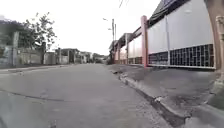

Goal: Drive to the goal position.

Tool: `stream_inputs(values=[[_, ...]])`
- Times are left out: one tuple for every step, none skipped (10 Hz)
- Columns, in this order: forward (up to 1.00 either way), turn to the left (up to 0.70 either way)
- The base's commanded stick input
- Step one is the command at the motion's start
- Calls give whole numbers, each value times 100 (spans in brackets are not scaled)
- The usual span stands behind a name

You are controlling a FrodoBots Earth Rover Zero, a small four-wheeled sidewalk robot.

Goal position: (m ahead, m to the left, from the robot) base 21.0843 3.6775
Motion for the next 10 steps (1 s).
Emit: stream_inputs(values=[[100,0],[100,0],[100,0],[100,0],[100,0],[100,0],[100,0],[100,0],[100,0],[100,0]])
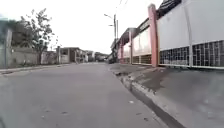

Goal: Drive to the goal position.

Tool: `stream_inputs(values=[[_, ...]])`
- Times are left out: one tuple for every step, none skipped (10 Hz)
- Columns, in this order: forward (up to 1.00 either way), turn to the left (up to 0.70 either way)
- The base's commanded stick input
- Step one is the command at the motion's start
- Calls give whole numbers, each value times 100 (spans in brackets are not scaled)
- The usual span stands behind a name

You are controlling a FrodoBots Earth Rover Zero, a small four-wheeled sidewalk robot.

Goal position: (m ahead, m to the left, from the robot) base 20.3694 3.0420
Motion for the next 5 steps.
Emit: stream_inputs(values=[[100,0],[100,0],[100,0],[100,0],[100,0]])
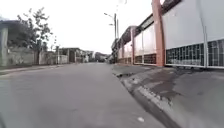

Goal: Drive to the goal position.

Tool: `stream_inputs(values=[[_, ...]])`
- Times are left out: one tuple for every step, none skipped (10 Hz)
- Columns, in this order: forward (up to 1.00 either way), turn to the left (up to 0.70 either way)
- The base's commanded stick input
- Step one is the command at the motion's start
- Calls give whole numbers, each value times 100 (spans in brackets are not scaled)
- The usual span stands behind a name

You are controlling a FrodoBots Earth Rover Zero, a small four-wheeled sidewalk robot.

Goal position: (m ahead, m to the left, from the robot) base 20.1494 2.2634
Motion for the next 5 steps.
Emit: stream_inputs(values=[[100,0],[100,0],[100,0],[100,1],[100,4]])
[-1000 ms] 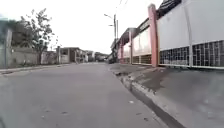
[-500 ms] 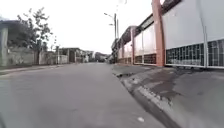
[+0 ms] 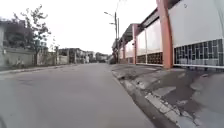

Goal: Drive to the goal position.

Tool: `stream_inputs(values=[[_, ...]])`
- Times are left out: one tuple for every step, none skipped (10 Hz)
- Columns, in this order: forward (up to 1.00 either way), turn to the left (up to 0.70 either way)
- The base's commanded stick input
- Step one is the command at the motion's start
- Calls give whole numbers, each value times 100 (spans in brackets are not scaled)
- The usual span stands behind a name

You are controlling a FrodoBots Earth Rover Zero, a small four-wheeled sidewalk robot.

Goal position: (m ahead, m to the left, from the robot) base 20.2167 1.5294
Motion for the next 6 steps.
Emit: stream_inputs(values=[[100,7],[100,13],[100,40],[100,40],[100,32],[100,0]])
